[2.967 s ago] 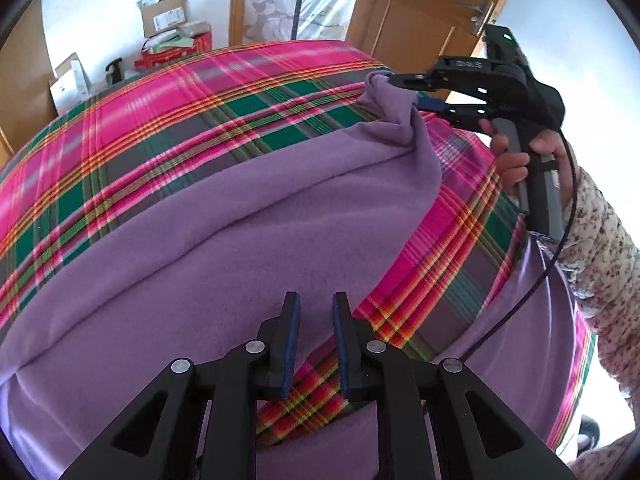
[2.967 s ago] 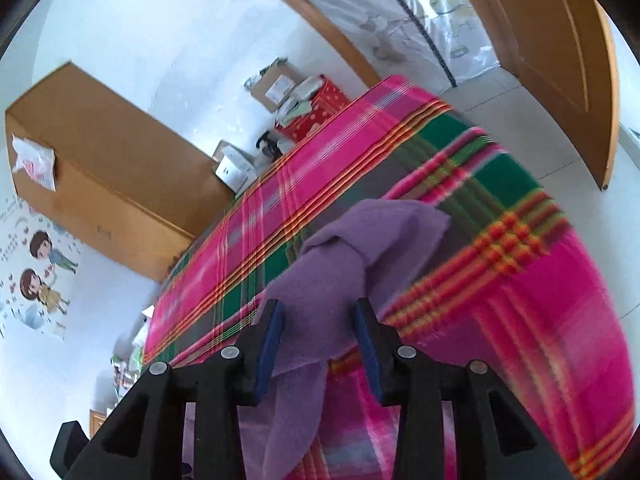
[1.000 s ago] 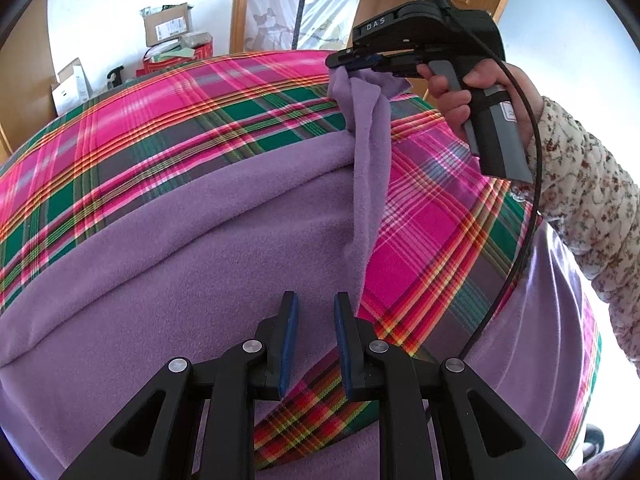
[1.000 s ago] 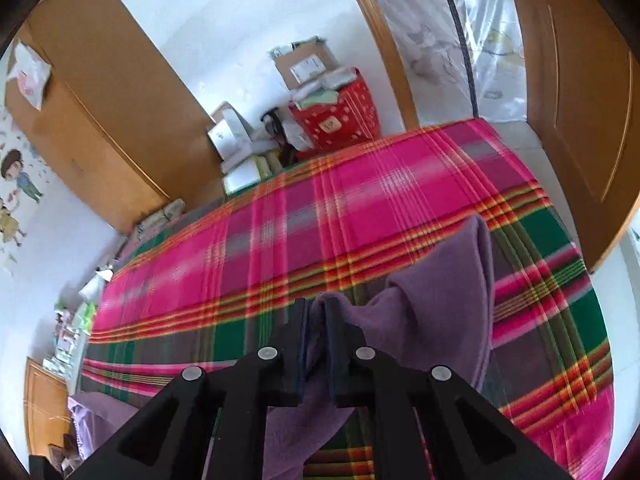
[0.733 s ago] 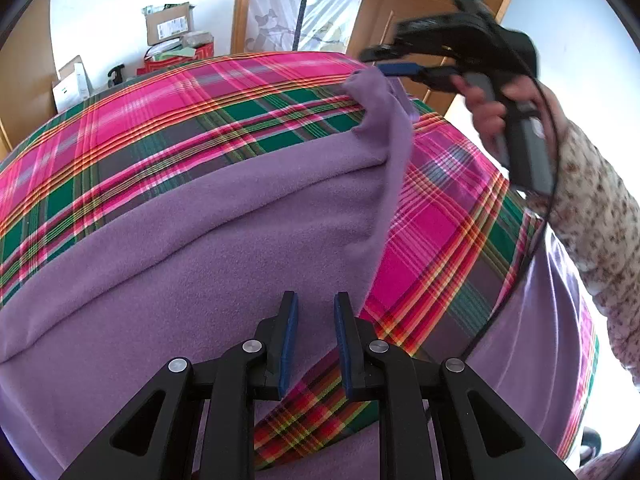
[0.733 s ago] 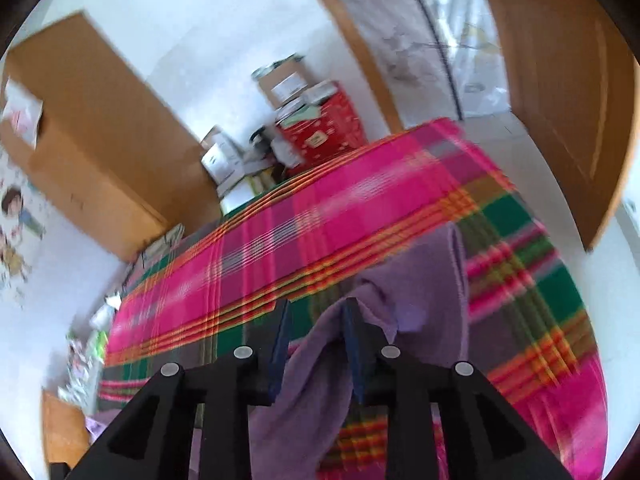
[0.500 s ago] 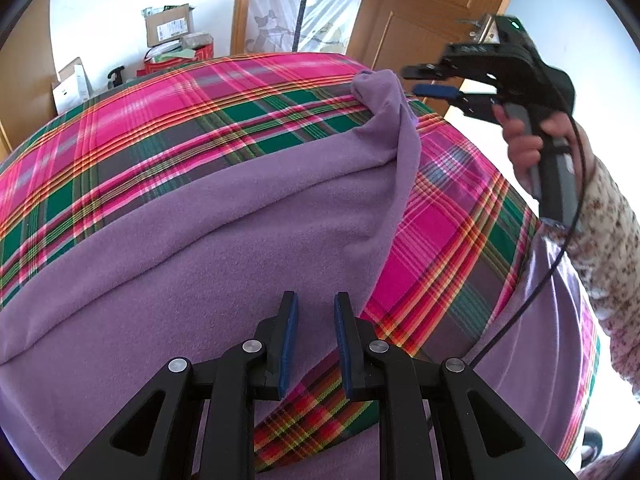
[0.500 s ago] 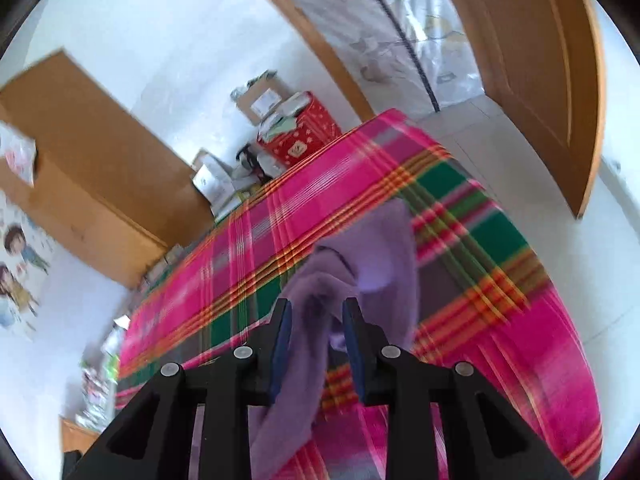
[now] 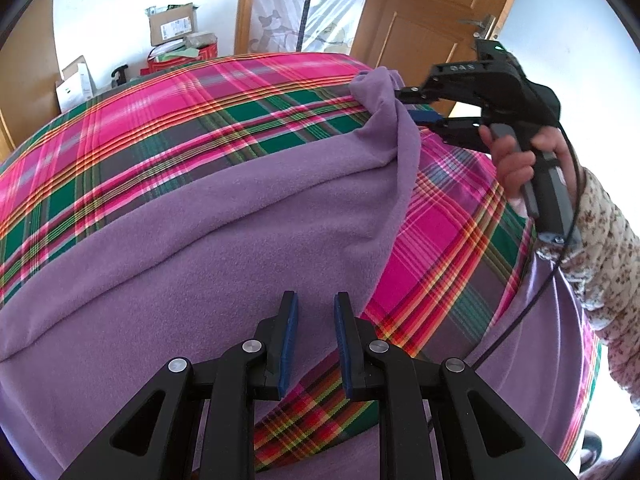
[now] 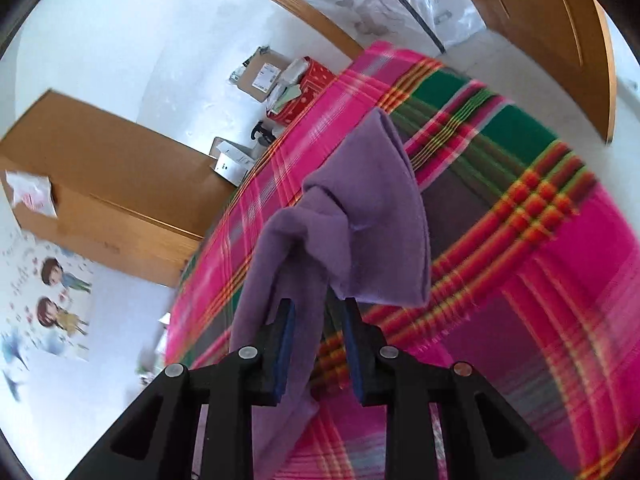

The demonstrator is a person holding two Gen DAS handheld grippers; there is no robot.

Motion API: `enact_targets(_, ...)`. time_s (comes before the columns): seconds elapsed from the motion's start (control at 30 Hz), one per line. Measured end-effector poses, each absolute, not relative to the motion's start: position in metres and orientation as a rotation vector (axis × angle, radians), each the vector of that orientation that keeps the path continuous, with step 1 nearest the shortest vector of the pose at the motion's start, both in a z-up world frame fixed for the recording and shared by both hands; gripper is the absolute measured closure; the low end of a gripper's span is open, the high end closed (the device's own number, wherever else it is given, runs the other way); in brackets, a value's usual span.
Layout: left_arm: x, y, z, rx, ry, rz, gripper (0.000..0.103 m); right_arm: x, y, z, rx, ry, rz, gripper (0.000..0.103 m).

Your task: Fold clothes

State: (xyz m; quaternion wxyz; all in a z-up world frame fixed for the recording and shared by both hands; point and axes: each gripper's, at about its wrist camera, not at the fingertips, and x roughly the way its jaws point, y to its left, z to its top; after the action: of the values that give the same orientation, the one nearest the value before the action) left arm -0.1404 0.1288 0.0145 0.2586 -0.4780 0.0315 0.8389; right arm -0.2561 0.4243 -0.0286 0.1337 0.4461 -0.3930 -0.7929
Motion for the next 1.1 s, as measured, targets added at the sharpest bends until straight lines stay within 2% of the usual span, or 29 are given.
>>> enact_targets(0.2,-0.140,0.128,0.014,-1.288,0.086,2.274,0.084,-0.272,0.415,-0.032,1.326,-1.133,-2.297,0.078)
enact_targets(0.27,-0.140,0.128,0.014,-1.287,0.085,2.274,0.084,-0.271,0.410,-0.029,1.327,-1.098,-2.317,0.098)
enact_targets(0.73,-0.144,0.125,0.015,-1.324,0.041,2.267,0.084,-0.202,0.448,0.021,1.197,-1.071,-2.588,0.100)
enact_targets(0.93,-0.143,0.124,0.016,-1.363,0.029,2.255,0.084,-0.166,0.437,0.037,1.294,-0.782,-2.808,0.100)
enact_targets(1.1,-0.141,0.125,0.015,-1.370,0.053,2.250,0.084,-0.148,0.442,0.020,1.397,-0.738,-2.828,0.099)
